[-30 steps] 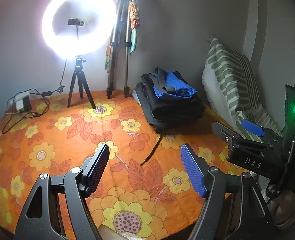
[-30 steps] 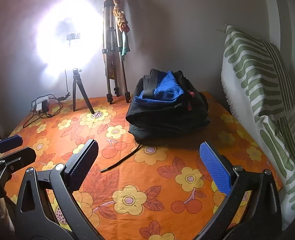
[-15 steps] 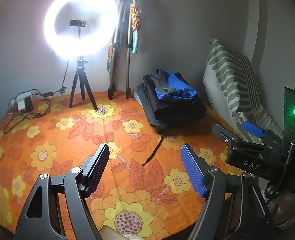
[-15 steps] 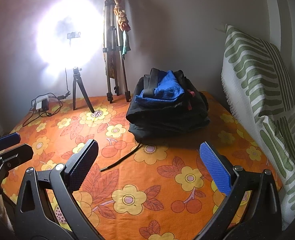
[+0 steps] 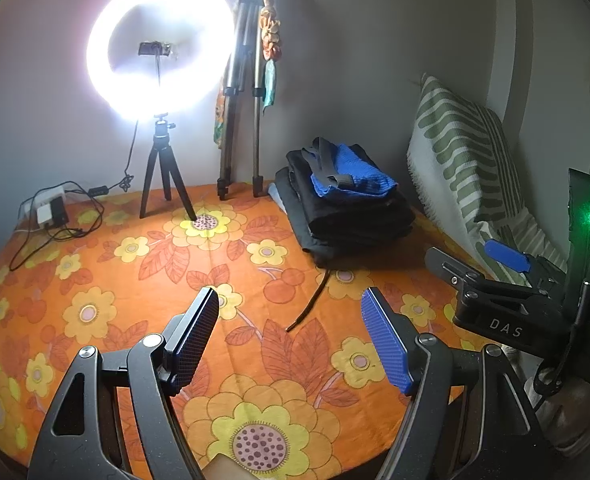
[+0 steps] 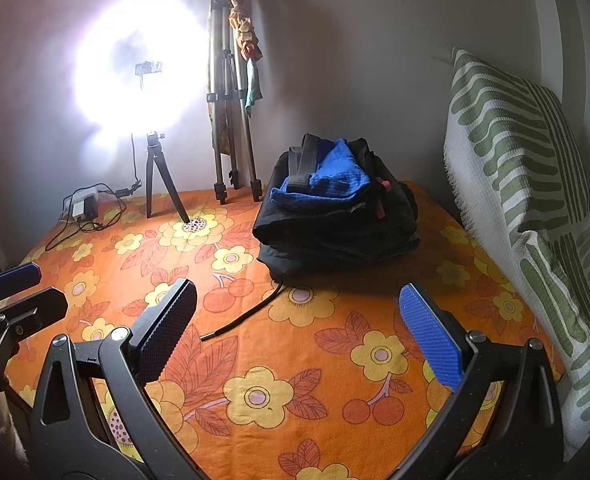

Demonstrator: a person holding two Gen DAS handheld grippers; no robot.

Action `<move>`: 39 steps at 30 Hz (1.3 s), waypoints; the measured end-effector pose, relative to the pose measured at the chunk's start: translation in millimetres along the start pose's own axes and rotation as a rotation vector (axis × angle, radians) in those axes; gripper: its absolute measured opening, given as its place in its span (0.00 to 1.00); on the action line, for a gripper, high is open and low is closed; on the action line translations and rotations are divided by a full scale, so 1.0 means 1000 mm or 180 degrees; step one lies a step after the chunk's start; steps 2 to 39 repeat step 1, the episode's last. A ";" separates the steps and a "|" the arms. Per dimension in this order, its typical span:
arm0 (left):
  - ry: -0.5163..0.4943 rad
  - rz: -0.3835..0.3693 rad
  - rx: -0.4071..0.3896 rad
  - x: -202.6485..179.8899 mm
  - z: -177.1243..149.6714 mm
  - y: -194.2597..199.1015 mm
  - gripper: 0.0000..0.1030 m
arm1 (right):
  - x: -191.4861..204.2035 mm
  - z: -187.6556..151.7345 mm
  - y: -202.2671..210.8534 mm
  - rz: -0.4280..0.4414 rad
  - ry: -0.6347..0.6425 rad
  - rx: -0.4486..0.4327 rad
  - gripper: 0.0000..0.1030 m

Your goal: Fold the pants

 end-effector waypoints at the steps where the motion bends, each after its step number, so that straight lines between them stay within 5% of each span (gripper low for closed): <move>1: -0.0001 0.0017 0.0016 0.001 -0.001 -0.001 0.72 | -0.001 -0.001 0.000 -0.0003 0.0000 0.0008 1.00; 39: -0.0001 0.0017 0.0016 0.001 -0.001 -0.001 0.72 | -0.001 -0.001 0.000 -0.0003 0.0000 0.0008 1.00</move>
Point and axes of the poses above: each gripper's, at about its wrist camera, not at the fingertips, and y roughly against the way its jaws point, x to its left, z to its top, the point moved 8 cm from there along -y, roughly the way its jaws point, and after that the axes turned 4 degrees about -y, right-handed, at the moved point
